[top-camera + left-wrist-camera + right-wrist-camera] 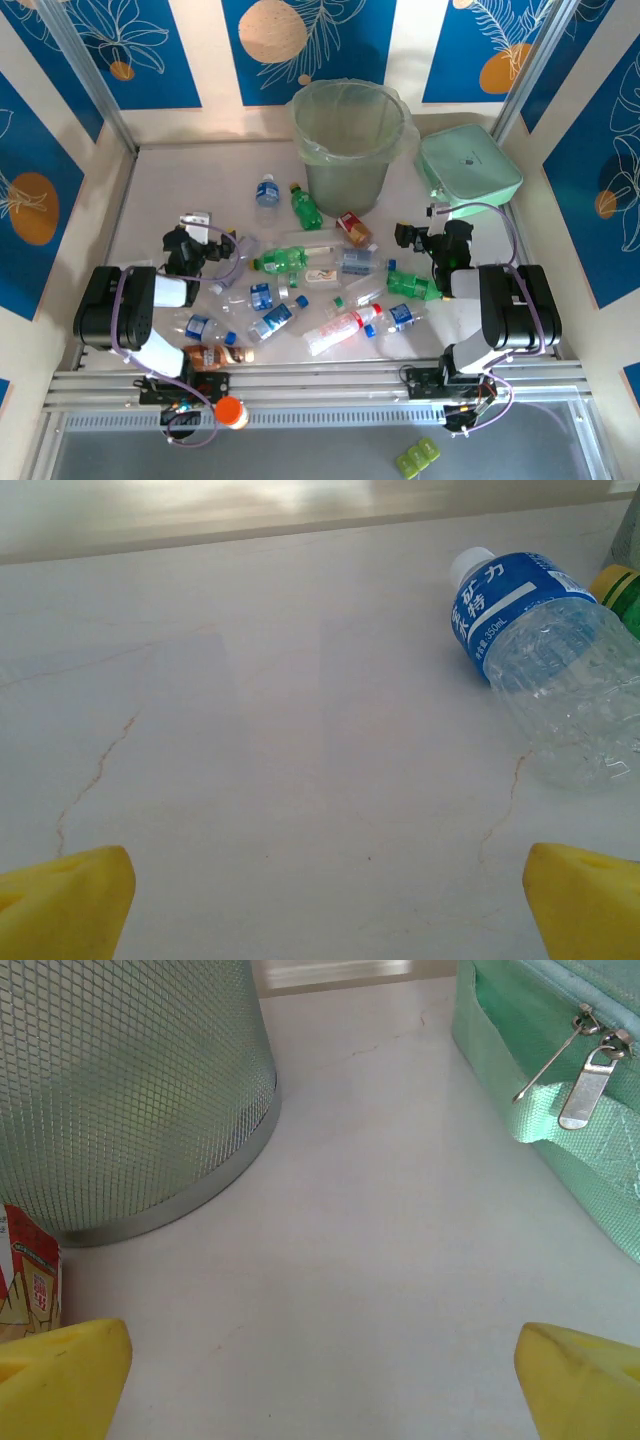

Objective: Put the plastic bottles in the bin

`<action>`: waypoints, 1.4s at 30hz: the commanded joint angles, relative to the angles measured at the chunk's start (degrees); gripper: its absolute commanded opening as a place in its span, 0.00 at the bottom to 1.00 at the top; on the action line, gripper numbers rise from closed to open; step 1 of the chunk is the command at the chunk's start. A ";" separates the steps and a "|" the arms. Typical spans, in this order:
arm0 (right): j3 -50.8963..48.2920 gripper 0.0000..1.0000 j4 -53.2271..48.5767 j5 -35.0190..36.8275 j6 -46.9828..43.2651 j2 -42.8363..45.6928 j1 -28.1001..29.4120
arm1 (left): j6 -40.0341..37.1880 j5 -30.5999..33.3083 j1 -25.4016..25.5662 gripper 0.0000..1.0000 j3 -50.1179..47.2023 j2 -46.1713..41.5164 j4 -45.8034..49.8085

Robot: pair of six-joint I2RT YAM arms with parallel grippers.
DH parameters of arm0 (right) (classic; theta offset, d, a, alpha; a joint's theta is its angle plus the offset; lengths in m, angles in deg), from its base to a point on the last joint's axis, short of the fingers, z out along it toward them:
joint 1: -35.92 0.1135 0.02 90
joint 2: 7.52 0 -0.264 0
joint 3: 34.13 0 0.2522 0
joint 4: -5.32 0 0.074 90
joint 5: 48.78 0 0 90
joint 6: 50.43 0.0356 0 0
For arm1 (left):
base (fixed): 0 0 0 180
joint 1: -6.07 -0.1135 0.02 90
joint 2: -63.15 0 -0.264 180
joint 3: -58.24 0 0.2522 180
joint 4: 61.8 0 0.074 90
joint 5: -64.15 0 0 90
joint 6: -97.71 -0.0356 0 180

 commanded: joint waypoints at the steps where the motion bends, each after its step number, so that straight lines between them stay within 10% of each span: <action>1: 1.17 0.99 -0.03 -1.24 -0.86 -0.14 -0.37 | -0.54 -0.29 0.17 0.99 0.23 -0.35 -0.30; 38: 0.24 0.99 1.28 -4.83 0.24 0.88 -2.04 | -0.30 0.85 0.21 0.99 -1.14 -1.27 -2.21; 42: 5.10 0.99 -15.08 1.16 0.77 11.70 -0.60 | -1.76 0.47 1.30 0.99 1.90 -7.90 8.92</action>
